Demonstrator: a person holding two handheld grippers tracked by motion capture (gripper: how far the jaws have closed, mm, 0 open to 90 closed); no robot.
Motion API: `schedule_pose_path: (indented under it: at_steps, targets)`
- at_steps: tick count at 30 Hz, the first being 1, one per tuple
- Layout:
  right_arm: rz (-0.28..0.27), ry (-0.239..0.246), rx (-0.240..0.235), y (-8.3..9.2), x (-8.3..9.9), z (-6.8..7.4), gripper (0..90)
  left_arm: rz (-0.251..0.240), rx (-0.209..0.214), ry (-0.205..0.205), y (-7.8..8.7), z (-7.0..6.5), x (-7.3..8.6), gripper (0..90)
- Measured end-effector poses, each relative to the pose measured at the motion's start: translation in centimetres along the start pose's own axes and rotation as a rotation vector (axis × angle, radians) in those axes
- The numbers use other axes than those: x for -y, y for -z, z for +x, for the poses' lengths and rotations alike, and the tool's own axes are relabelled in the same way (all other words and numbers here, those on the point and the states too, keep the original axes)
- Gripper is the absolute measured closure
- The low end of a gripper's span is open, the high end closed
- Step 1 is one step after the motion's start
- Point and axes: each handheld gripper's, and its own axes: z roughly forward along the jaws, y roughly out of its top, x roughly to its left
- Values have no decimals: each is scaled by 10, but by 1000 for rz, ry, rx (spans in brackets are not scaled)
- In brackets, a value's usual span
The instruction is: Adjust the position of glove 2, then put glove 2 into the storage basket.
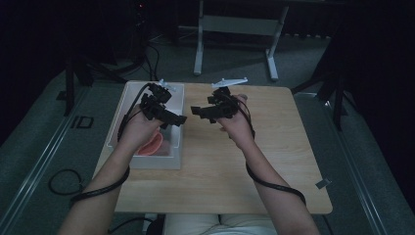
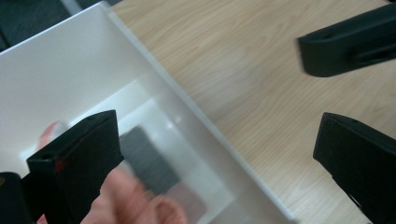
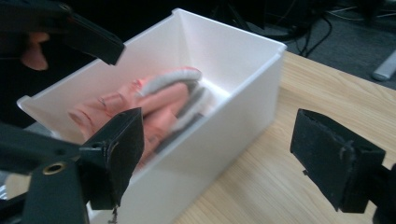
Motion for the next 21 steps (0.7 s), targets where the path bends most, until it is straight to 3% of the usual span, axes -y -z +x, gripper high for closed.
schedule_pose_path:
  at_steps: [9,17,21]
  targets:
    - [12,2,61,23,28,-25,173,-25,31,-68,-12,-36,-4,3]
    - [20,8,103,42,57,-43,173,-66,89,-95,-24,-63,0,3]
    - [28,14,111,48,71,-52,165,-58,97,-130,-31,-78,1,3]
